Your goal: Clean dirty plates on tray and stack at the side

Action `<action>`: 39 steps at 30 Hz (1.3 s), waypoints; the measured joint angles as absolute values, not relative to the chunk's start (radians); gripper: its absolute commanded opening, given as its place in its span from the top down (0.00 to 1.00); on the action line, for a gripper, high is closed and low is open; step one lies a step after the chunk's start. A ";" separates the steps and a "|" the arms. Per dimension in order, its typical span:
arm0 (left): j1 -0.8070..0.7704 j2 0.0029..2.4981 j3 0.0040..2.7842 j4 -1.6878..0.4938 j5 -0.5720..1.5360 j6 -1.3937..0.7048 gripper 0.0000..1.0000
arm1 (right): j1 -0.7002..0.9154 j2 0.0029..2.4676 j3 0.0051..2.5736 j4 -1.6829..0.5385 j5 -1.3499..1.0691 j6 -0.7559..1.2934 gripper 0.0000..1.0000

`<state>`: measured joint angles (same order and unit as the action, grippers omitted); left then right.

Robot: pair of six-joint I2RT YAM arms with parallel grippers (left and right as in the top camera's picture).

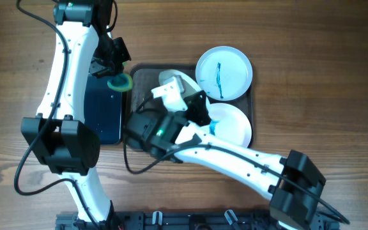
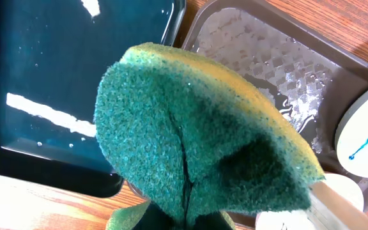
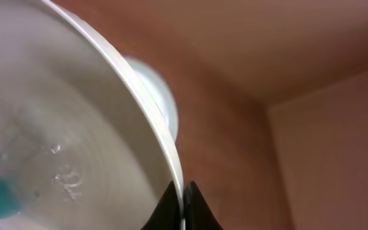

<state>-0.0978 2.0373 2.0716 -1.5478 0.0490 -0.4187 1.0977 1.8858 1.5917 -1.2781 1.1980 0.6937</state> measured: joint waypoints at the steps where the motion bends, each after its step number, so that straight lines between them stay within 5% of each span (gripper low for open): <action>1: -0.098 2.037 2.072 -1.547 0.049 -0.421 0.96 | 1.111 1.886 1.592 -1.279 1.227 0.698 0.96; 13: -0.098 2.037 2.072 -1.544 0.049 -0.424 0.96 | 1.151 1.860 1.592 -1.278 1.306 0.714 0.96; 20: -0.098 2.037 2.072 -1.545 0.049 -0.426 0.96 | 1.076 1.807 1.592 -1.221 0.986 0.678 0.96; 29: -0.132 2.037 2.072 -1.541 0.049 -0.456 0.96 | 0.697 1.709 1.592 -1.122 0.301 0.476 0.96; 39: -0.179 2.037 2.072 -1.514 0.049 -0.514 0.96 | -0.068 1.655 1.585 -1.193 -0.163 0.319 0.96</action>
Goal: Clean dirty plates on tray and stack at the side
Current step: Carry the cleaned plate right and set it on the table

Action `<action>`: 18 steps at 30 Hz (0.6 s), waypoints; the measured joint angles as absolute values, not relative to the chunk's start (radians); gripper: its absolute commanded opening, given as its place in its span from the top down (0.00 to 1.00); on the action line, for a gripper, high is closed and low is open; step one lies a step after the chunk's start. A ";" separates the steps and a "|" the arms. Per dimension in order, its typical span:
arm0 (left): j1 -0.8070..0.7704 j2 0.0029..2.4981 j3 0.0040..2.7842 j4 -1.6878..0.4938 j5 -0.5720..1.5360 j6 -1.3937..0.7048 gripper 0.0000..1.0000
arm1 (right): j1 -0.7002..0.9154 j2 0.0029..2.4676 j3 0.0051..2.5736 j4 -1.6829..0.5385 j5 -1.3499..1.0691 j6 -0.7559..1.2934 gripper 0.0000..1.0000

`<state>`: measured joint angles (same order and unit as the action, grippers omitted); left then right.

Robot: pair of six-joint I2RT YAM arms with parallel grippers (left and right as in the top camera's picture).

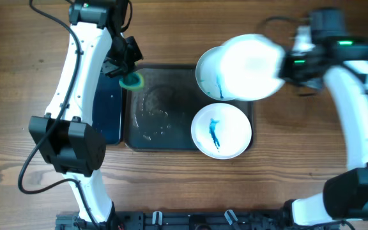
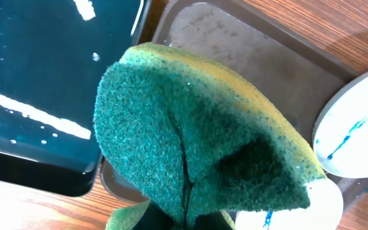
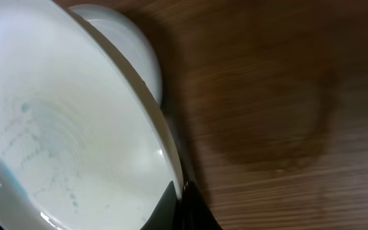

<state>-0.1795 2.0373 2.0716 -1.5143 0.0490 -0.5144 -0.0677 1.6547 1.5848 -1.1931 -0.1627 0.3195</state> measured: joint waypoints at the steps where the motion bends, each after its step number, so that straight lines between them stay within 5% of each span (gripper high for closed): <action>1: -0.186 2.037 2.072 -1.511 0.049 -0.515 0.96 | -0.133 1.655 1.576 -1.187 -0.178 0.310 0.96; 7: -0.222 2.037 2.071 -1.501 0.049 -0.543 0.96 | -0.403 1.650 1.406 -1.036 -0.212 0.282 0.96; 18: -0.256 2.037 2.071 -1.498 0.049 -0.556 0.96 | -0.453 1.650 1.077 -0.772 -0.187 0.345 0.96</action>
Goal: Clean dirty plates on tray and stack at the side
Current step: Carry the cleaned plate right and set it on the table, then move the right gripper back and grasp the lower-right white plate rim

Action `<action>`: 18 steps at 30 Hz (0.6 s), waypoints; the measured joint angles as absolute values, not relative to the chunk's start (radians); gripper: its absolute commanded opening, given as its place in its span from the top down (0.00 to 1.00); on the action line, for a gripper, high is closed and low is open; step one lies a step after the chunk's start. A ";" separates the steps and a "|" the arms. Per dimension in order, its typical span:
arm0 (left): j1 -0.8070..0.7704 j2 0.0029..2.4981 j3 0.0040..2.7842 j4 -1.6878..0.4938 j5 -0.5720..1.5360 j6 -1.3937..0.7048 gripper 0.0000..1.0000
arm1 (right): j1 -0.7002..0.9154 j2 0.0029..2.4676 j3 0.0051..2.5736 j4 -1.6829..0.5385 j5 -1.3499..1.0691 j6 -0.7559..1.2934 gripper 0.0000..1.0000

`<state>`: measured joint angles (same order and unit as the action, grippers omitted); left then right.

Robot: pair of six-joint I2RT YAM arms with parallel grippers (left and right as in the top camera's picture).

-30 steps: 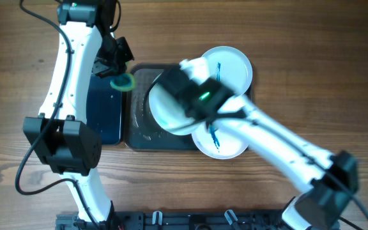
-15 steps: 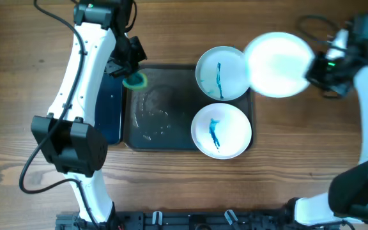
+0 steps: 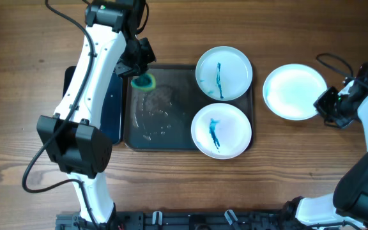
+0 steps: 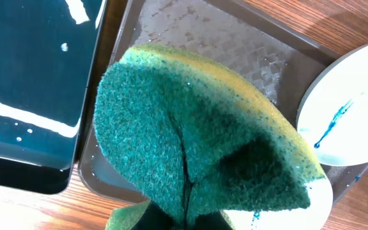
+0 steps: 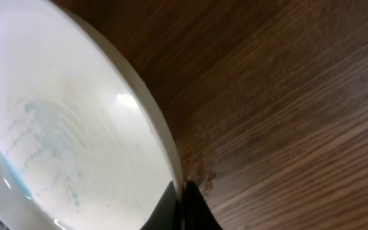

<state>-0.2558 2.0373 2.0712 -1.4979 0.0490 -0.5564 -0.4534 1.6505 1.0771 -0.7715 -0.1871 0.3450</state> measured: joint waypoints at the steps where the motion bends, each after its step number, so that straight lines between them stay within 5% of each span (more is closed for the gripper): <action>1: -0.258 2.037 2.071 -1.496 0.049 -0.557 0.96 | -0.453 1.650 1.061 -0.758 -0.186 0.348 0.95; 13: -0.263 2.037 2.072 -1.467 0.049 -0.559 0.96 | -0.453 1.650 0.953 -0.660 -0.232 0.369 0.77; 18: -0.263 2.037 2.072 -1.458 0.049 -0.559 0.96 | -0.435 1.649 1.015 -0.798 -0.315 0.355 0.78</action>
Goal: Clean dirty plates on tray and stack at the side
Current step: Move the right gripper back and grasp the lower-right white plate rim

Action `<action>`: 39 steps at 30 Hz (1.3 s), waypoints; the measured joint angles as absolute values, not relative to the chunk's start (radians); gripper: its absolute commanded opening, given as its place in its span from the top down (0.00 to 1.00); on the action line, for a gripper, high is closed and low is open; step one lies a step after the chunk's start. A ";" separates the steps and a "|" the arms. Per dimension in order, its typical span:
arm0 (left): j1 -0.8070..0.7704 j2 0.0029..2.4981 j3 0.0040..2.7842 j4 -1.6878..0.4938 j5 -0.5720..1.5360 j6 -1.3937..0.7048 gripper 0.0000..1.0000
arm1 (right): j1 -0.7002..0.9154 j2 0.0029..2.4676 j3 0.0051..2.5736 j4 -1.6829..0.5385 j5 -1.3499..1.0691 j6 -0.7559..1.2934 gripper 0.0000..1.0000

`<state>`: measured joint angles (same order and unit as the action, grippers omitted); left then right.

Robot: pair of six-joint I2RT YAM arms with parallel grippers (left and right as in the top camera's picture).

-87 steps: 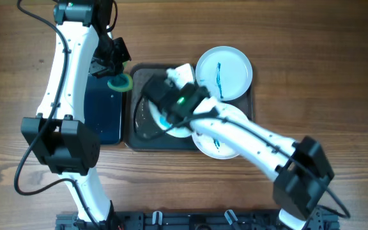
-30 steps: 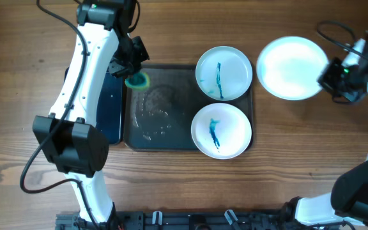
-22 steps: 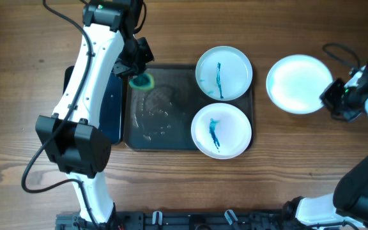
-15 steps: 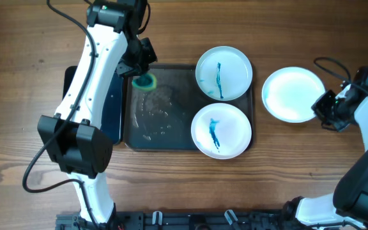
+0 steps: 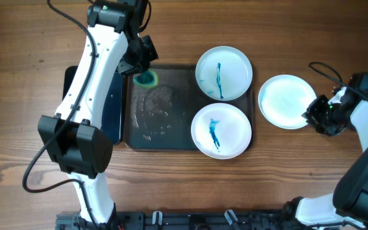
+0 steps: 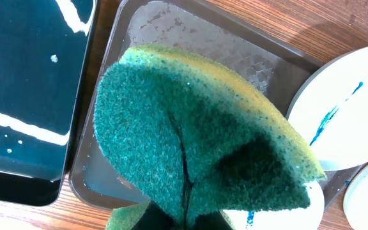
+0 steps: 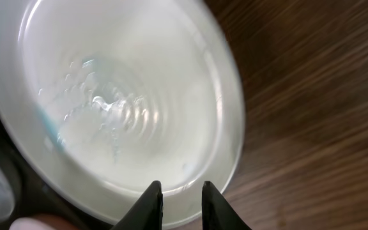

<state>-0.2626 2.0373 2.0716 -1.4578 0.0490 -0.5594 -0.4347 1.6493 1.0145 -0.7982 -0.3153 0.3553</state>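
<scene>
On the dark tray [image 5: 165, 131] lie two white plates with blue smears, one at the back right [image 5: 223, 73] and one at the front right [image 5: 221, 130]. A third white plate [image 5: 287, 101], wet and with only faint blue traces [image 7: 126, 108], lies on the table right of the tray. My right gripper [image 5: 313, 115] is open at that plate's right rim, its fingers [image 7: 152, 195] spread over the edge. My left gripper [image 5: 144, 78] is shut on a green and yellow sponge [image 6: 190, 128], held above the tray's back left corner.
A dark blue basin of water [image 5: 102, 108] stands against the tray's left side [image 6: 24, 64]. The tray's left half [image 6: 171, 38] is wet. Bare wooden table [image 5: 312, 166] surrounds the set-down plate.
My right gripper was shut on the plate's rim at the table's right and is now open, with the plate lying flat a little nearer the tray. The sponge has hardly moved.
My right gripper first held a plate tilted over the tray's middle, next to the sponge. Then it held it above the back right plate, then down at the table right of the tray. Now the plate rests there, let go. The sponge has stayed over the tray's back left.
</scene>
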 measured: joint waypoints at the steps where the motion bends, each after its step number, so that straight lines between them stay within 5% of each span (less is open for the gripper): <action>1: -0.263 2.037 2.071 -1.458 0.049 -0.559 0.96 | -0.420 1.644 1.037 -0.831 -0.323 0.347 0.78; 18: -0.297 2.037 2.071 -1.476 0.049 -0.559 0.96 | 0.105 1.551 1.005 -0.990 -0.321 0.267 0.78; 34: -0.297 2.037 2.072 -1.476 0.049 -0.559 0.96 | 0.165 1.551 0.818 -0.757 -0.237 0.230 0.78; 39: -0.297 2.037 2.072 -1.477 0.049 -0.559 0.96 | 0.165 1.551 0.810 -0.733 -0.275 0.191 0.94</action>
